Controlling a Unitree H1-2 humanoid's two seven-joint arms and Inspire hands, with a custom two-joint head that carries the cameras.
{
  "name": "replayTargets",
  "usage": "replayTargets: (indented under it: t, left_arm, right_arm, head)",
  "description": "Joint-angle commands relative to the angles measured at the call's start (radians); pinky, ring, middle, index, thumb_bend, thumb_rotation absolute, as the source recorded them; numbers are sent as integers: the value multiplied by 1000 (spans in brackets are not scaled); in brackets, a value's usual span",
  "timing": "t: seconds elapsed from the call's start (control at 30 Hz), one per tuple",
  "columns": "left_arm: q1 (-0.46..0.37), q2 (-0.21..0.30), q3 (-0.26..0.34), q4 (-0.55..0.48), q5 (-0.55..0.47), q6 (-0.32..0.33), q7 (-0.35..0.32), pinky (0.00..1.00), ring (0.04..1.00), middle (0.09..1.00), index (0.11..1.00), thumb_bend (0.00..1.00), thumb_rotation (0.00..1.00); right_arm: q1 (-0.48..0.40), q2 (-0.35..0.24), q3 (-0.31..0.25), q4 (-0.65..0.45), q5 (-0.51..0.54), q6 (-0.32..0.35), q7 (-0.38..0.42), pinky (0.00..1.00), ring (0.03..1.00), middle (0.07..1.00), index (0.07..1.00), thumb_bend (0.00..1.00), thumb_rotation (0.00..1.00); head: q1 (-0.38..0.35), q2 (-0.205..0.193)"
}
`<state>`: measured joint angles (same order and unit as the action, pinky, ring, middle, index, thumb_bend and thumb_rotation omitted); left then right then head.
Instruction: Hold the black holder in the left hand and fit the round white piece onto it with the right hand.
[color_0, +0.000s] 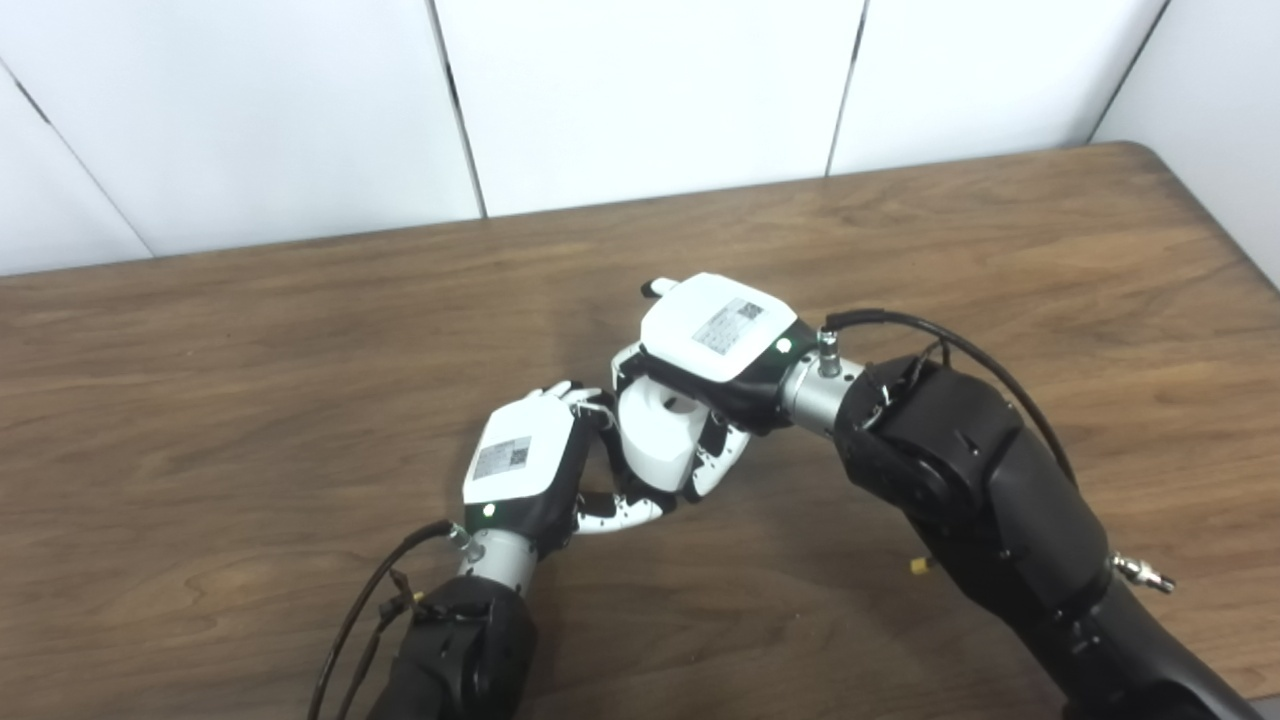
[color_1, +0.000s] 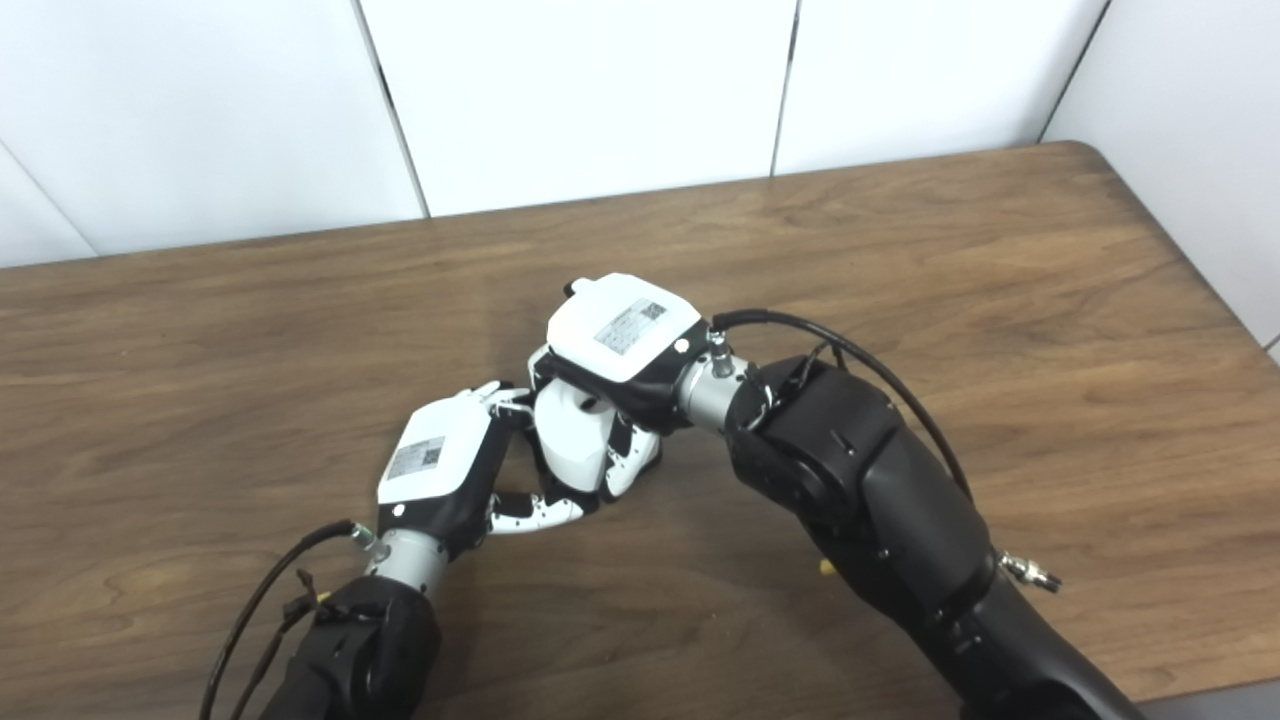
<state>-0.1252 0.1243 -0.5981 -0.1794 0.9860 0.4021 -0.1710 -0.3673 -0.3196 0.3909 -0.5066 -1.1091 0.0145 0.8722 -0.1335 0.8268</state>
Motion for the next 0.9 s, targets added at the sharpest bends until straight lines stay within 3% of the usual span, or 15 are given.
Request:
replayTargets:
  t: [0.0, 0.87]
  left_arm:
    - [42, -7, -56, 75, -5, 39, -149, 912, 905, 802, 486, 521, 53]
    - [35, -8, -57, 81, -7, 37, -153, 899, 902, 799, 486, 521, 52]
  right_arm:
    - [-12, -18, 10, -2, -4, -22, 36, 967, 733, 647, 649, 976, 293]
    - [-19, -17, -1, -10, 12, -2, 49, 994, 745, 672, 662, 979, 263]
  head:
    - [0, -1]
    - [1, 1]
